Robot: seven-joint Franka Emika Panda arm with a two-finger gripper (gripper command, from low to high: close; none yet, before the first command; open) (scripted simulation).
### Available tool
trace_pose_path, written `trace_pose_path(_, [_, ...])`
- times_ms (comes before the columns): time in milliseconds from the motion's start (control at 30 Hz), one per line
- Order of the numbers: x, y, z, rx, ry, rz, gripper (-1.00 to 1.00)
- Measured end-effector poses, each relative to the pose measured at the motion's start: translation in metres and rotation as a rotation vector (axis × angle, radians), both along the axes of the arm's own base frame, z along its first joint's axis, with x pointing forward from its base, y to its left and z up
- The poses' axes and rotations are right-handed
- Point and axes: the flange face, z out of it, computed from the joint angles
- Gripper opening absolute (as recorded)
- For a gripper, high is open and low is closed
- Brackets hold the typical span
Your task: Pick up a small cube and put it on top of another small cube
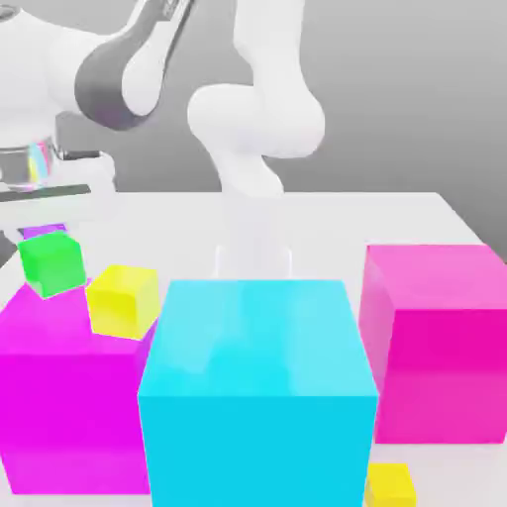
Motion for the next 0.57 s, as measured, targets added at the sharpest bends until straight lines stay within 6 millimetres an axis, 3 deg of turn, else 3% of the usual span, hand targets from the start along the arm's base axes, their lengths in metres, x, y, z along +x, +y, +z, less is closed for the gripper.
trace_pose_path(167, [0.007, 0.0, 0.061, -0.007, 0.001, -0.045, -1.0])
trace_pose_path(267, [0.036, 0.022, 0.089, 0.011, -0.094, -0.059, -1.0])
trace_pose_path(333, [0.048, 0.032, 0.079, 0.022, -0.132, -0.06, -1.0])
trace_pose_path(400, [0.051, 0.034, 0.053, 0.024, -0.141, -0.061, -1.0])
trace_pose_path(433, [0.051, 0.035, 0.041, 0.025, -0.143, -0.061, 1.0])
trace_pose_path(567, [0.051, 0.035, 0.041, 0.025, -0.143, -0.061, 1.0])
